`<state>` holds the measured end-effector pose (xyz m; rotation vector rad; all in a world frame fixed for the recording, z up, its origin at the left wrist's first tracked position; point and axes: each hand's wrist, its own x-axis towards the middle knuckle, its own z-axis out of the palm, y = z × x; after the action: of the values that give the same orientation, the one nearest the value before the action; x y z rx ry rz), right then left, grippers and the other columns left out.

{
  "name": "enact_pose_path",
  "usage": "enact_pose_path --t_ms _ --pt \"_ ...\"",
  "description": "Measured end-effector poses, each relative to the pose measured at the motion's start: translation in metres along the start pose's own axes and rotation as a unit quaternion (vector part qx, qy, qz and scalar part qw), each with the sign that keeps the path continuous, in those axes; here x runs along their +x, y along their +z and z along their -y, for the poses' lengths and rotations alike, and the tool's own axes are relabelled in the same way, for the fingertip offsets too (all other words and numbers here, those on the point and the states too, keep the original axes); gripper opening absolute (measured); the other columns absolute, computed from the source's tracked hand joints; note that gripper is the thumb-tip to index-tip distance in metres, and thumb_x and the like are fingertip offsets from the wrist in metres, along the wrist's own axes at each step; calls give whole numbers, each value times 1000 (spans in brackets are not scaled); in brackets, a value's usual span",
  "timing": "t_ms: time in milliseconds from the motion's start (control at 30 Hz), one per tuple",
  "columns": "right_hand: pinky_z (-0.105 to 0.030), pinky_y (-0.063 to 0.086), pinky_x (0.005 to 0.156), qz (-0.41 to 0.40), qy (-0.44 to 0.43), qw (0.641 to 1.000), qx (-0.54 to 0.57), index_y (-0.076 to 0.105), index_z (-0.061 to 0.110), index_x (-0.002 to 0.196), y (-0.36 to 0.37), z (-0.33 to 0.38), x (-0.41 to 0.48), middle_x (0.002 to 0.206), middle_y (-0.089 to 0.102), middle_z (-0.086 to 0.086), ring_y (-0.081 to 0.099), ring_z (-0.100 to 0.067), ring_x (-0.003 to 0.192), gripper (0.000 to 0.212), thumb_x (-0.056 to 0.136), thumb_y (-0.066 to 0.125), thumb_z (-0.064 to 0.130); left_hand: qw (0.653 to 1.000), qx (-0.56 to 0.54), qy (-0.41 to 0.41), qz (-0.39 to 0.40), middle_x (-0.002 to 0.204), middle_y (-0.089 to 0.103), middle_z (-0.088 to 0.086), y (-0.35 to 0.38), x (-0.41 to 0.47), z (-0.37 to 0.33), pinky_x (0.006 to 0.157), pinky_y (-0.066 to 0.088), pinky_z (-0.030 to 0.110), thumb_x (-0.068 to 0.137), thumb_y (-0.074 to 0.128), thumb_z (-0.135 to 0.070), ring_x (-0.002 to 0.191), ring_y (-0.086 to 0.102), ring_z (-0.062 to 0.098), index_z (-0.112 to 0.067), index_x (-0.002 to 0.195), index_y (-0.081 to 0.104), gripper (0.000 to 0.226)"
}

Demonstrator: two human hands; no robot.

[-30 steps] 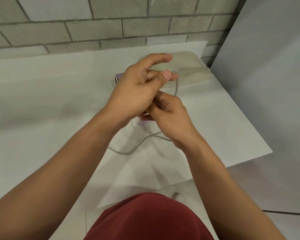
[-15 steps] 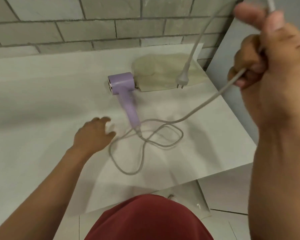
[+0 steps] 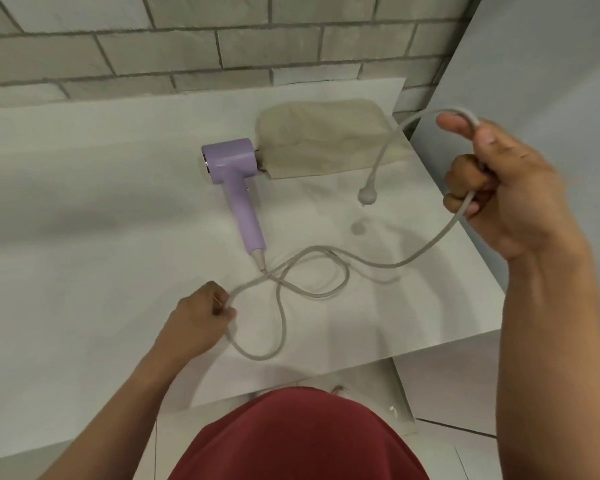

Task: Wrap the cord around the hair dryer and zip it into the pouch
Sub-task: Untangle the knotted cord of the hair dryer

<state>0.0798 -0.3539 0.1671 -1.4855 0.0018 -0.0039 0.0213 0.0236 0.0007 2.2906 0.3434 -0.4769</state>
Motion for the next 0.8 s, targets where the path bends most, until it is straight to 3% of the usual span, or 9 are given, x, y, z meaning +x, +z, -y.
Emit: enact_pose_path --t_ms 100,267,367,467,533,600,700,767,800 --pt "-24 21 49 2 77 997 3 71 25 127 -22 -29 18 59 23 10 20 -11 55 37 112 38 29 978 -201 46 -19 83 76 5 -22 -18 -15 73 61 44 100 65 -14 75 72 29 -24 96 60 12" --pt "-30 15 55 -26 175 980 -93 69 24 133 -51 -83 43 63 25 6 21 -13 59 35 112 42 32 913 -327 237 -53 73 73 10 -65 -64 -75 72 57 28 83 72 -29 64 65 21 -29 97 74 14" --pt "-29 27 58 -70 183 962 -189 70 28 131 -56 -101 55 65 36 6 31 -13 60 33 111 45 36 889 -316 330 6 76 75 3 -72 -80 -110 71 57 27 83 79 -45 63 67 19 -34 100 77 21" --pt "-31 36 61 -93 164 941 -280 71 19 130 -53 -119 66 75 50 2 44 -15 67 35 110 48 37 884 -271 370 90 81 75 11 -58 -80 -139 66 56 27 88 76 -19 66 70 13 -26 104 79 19" --pt "-30 36 61 -78 132 936 -318 72 8 108 -46 -129 70 80 55 -3 49 -22 74 38 111 47 37 883 -253 365 151 86 77 11 -43 -80 -155 58 55 28 89 71 -6 66 69 9 -20 106 78 22" --pt "-31 38 67 -40 113 917 -379 64 14 88 -39 -139 76 87 62 -5 54 -28 84 36 111 45 35 878 -242 354 213 91 79 8 -24 -81 -167 54 54 27 89 74 -8 65 67 11 -18 110 77 24" --pt "-36 44 90 16 135 882 -451 59 4 122 -28 -151 83 125 62 -16 58 -37 116 33 108 50 33 880 -249 318 251 92 77 8 0 -82 -183 60 60 34 82 78 -12 69 72 21 -21 110 69 30" --pt "-40 38 112 44 157 857 -489 29 2 157 -24 -151 80 158 35 -19 42 -37 143 64 107 54 32 887 -269 289 238 90 75 8 11 -80 -194 68 63 42 81 81 -6 70 74 29 -17 107 61 34" --pt "-40 33 117 37 149 853 -499 15 5 164 -23 -148 75 166 22 -16 36 -34 148 73 107 54 28 893 -278 278 220 89 74 8 16 -77 -199 70 63 43 82 81 -3 70 75 31 -15 105 57 36"
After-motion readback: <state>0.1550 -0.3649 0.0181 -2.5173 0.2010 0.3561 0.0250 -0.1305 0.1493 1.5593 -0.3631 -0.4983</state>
